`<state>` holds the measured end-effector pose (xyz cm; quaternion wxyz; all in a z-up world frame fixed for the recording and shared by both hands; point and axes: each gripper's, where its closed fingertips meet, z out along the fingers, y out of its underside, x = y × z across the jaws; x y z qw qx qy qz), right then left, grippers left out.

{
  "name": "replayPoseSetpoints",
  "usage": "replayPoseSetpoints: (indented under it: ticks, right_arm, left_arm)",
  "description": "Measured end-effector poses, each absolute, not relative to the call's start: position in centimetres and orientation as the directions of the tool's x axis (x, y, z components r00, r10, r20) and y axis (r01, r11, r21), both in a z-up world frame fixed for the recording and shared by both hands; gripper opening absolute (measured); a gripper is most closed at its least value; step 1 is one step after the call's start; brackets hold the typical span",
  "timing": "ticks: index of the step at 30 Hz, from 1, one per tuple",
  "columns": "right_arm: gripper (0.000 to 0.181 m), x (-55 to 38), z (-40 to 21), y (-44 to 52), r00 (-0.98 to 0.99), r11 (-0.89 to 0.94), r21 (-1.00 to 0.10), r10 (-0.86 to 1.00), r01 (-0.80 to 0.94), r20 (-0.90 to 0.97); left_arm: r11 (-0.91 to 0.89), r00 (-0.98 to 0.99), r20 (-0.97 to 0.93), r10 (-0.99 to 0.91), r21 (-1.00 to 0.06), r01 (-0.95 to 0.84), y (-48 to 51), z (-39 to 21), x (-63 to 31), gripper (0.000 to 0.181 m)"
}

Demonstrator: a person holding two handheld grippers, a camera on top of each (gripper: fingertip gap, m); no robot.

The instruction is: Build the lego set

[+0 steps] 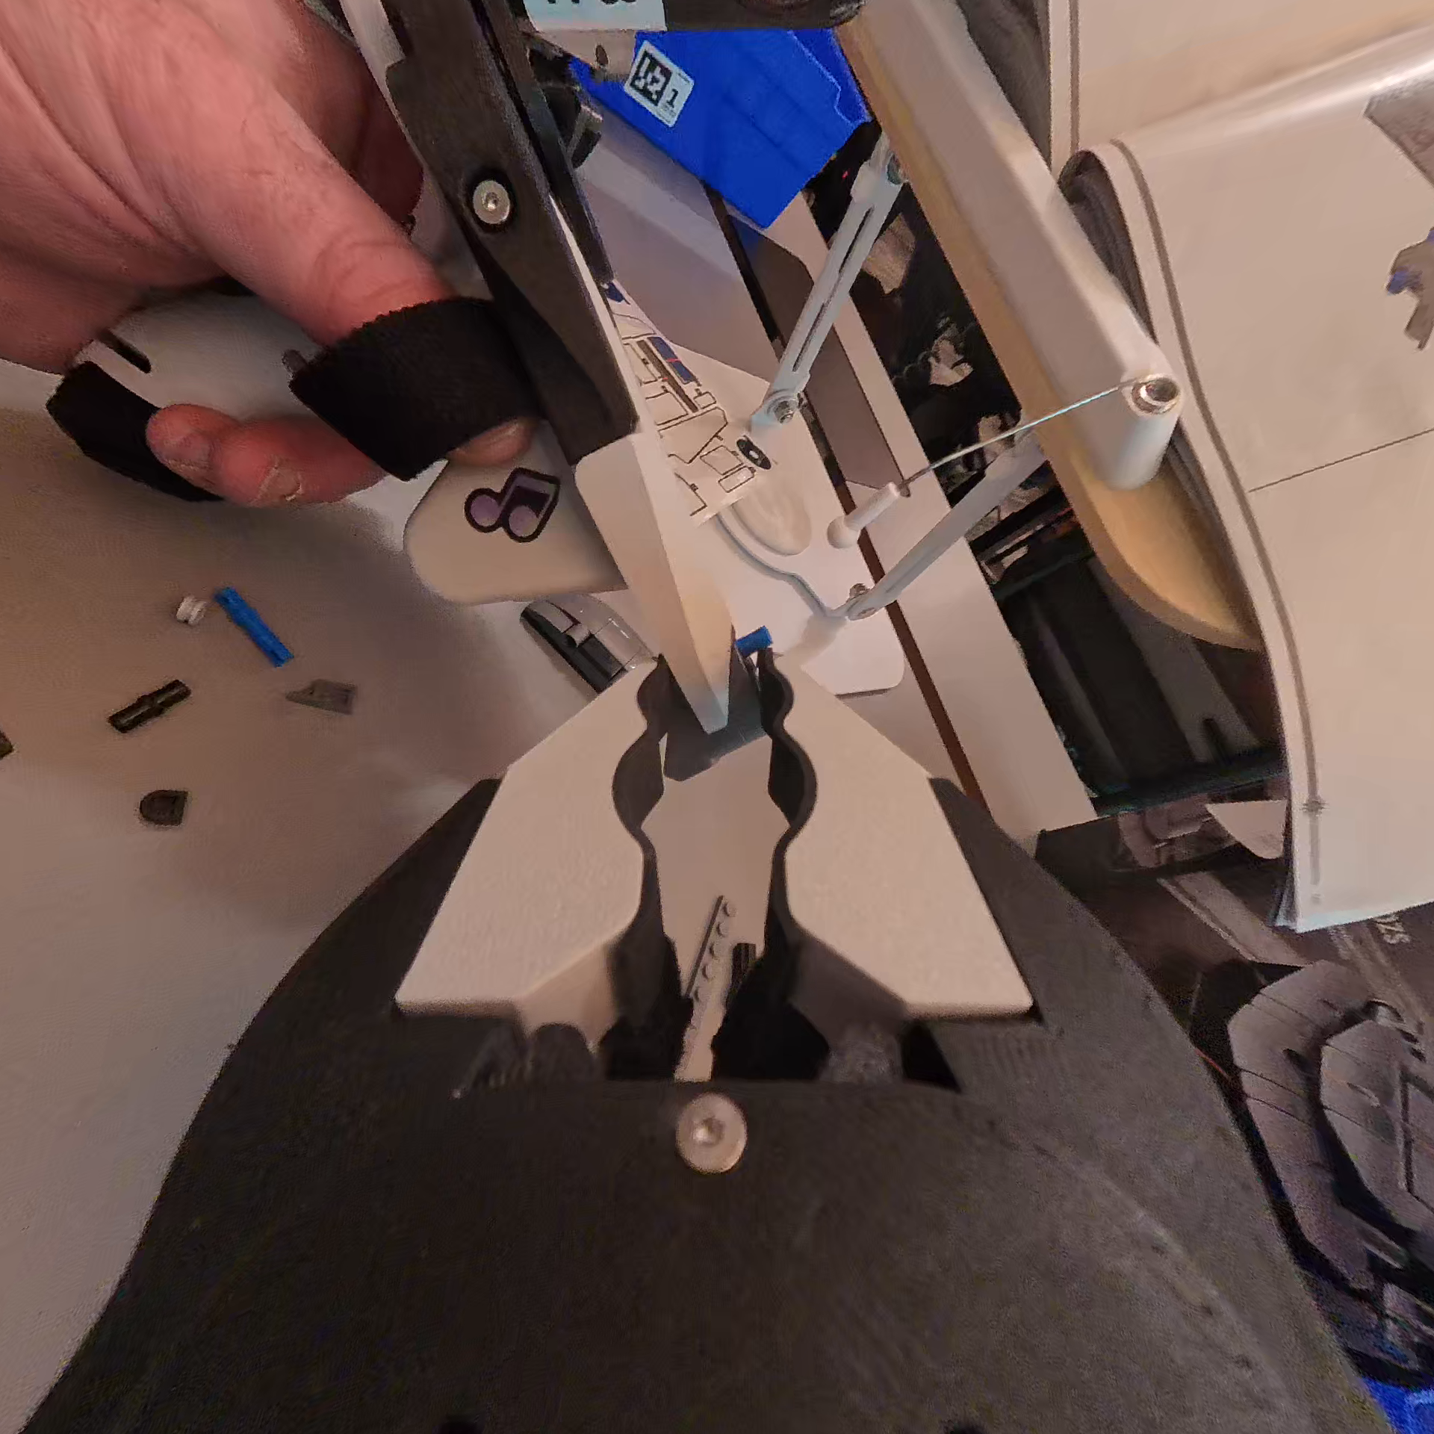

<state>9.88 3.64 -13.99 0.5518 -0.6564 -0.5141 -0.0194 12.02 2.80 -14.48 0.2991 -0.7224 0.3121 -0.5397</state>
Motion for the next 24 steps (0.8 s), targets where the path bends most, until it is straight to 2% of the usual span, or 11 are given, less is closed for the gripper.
replayPoseSetpoints:
  ticks: [2,4,6,13,16,19,21,24]
  right_arm:
    - [0.022,10.0,-14.1,3.8,0.471,0.129,-0.707,0.661,0.696,0.584]
    - [0.035,10.6,-14.7,4.3,0.477,0.101,-0.703,0.666,0.704,0.573]
    - [0.027,10.7,-15.0,4.2,0.473,0.102,-0.712,0.68,0.695,0.56]
    - [0.027,10.5,-15.8,3.5,0.45,0.081,-0.73,0.74,0.679,0.5]
    - [0.027,10.7,-17.2,3.2,0.441,0.013,-0.73,0.79,0.683,0.426]
    - [0.027,10.6,-19.0,2.4,0.393,-0.036,-0.697,0.846,0.716,0.36]
    - [0.027,10.5,-20.3,1.8,0.362,-0.065,-0.668,0.877,0.741,0.316]
    - [0.027,10.4,-21.4,1.0,0.336,-0.096,-0.651,0.907,0.753,0.254]
  left_arm:
    - [-0.644,0.215,0.614,-0.76,-0.756,-0.118,2.9,-14.4,12.0,0.015]
    - [-0.656,0.209,0.628,-0.75,-0.745,-0.117,2.9,-14.5,11.8,0.015]
    - [-0.67,0.198,0.643,-0.74,-0.733,-0.119,2.7,-14.5,11.8,0.015]
    - [-0.645,0.198,0.614,-0.764,-0.74,-0.191,2.2,-15.0,11.6,0.018]
    - [-0.527,0.282,0.453,-0.846,-0.792,-0.307,3.1,-15.9,10.1,0.022]
    - [-0.342,0.39,0.153,-0.908,-0.808,-0.479,5.1,-17.3,7.9,0.03]
    - [-0.26,0.386,0.021,-0.922,-0.773,-0.578,5.7,-18.3,7.1,0.037]
    - [-0.228,0.359,-0.03,-0.933,-0.723,-0.652,5.7,-20.2,7.0,0.037]
